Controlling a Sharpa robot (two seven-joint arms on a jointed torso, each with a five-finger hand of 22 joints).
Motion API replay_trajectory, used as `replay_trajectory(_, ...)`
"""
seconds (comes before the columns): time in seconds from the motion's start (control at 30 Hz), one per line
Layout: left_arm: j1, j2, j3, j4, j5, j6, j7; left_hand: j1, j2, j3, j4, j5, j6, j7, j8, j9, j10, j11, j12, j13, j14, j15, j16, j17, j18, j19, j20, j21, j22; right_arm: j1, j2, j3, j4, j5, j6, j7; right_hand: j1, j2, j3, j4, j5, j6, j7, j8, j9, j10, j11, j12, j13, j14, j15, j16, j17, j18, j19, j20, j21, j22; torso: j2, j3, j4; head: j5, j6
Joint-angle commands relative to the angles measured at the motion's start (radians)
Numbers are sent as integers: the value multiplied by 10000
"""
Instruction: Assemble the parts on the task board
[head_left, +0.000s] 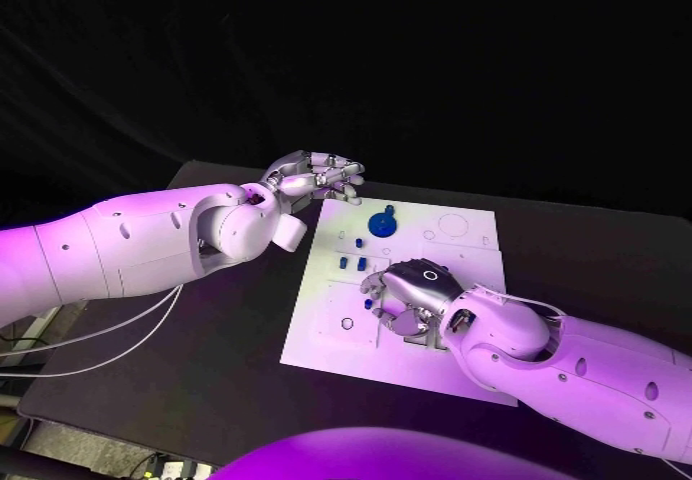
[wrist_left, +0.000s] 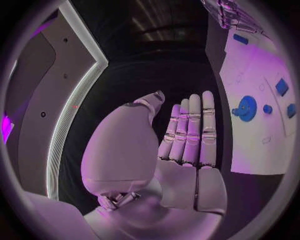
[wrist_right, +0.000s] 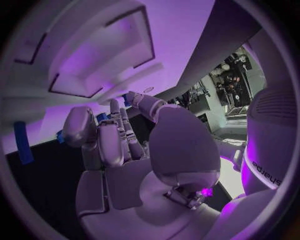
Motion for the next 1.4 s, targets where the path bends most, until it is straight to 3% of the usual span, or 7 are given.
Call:
replay_trajectory(0.03, 4, 1, 6, 5, -25, 100, 8, 11, 91, -55, -5, 47, -18, -29, 42, 14, -56, -11, 54, 14, -71, -32, 44, -15, 113, 21, 75, -72, -18, 51, -268, -22, 122, 153, -61, 14, -22, -99, -47, 12, -56, 11, -51, -37, -10, -34, -50, 67, 59, 190, 94, -31, -3, -9, -17, 54, -37, 173, 2, -4, 8, -35, 42)
replay_trajectory(0.4, 4, -60, 2, 29, -16, 133, -73, -9, 117, -62, 19, 42, -22, -23, 45, 18, -63, -6, 65, 19, -76, -29, 54, -17, 114, 30, 76, -83, -26, 813, -1785, 112, 1083, 1039, -368, 321, -80, -106, -137, 105, 41, 337, -154, 99, 43, -67, -119, 182, -3, 185, 48, -16, -30, 7, 10, 62, -45, 174, -5, -6, -20, -248, 287)
replay_trajectory(0.6, 4, -60, -3, 23, -16, 160, -76, -10, 116, -65, 21, 40, -22, -23, 46, 19, -63, -6, 68, 21, -75, -29, 58, -17, 114, 34, 76, -84, -27, 1422, -2489, 200, 1226, 2128, 429, 233, -242, -278, -478, 240, 175, 106, -226, -34, -12, -502, -137, 82, -190, 169, 33, -39, -129, 120, -254, 43, -656, -132, -33, -15, -48, -427, 422)
replay_trajectory(0.73, 3, -47, -7, 12, -16, 171, -75, -10, 116, -65, 21, 40, -22, -23, 46, 19, -63, -6, 68, 21, -75, -29, 58, -17, 114, 34, 76, -84, -27, 1632, -2743, 218, 1071, 2195, 1012, 249, -257, -350, -1317, 431, 164, -349, -288, -272, -80, -1304, -76, -45, -492, 7, 77, -262, -515, 324, -786, 79, -1896, -779, -42, -19, -54, -478, 449)
replay_trajectory(1.0, -7, -22, -24, -17, -17, 208, -81, -10, 116, -65, 21, 40, -22, -23, 46, 19, -63, -6, 68, 21, -75, -29, 58, -17, 114, 34, 76, -84, -27, 1711, -2820, 223, 709, 1627, 1679, 347, 245, -95, -2145, 478, -51, -501, -307, -477, -157, -1479, -33, -66, -818, -1, 110, -352, -725, 370, -709, 113, -2334, -1080, -16, -14, -53, -559, 487)
replay_trajectory(1.27, -9, -12, -28, -20, -18, 197, -92, -9, 109, -81, 23, 32, -27, -25, 50, 24, -65, -9, 84, 28, -73, -31, 74, -17, 116, 52, 75, -91, -34, 1583, -2564, 203, 471, 1435, 1588, 436, 514, 120, -2291, 479, -75, -254, -94, -461, -190, -1038, -15, -11, -918, -20, 125, -449, -891, 364, -623, 83, -2411, -1137, -20, -15, -36, -735, 521)
replay_trajectory(1.4, -10, -14, -29, -25, -19, 198, -95, -9, 109, -81, 23, 32, -27, -25, 50, 24, -65, -9, 84, 28, -73, -31, 74, -17, 116, 52, 75, -91, -34, 1487, -2364, 171, 284, 1420, 1238, 417, 707, 397, -2100, 487, -279, 59, -14, -423, -220, -638, 17, 19, -948, 22, 136, -381, -832, 333, -503, 101, -2303, -1078, -28, -20, -30, -711, 513)
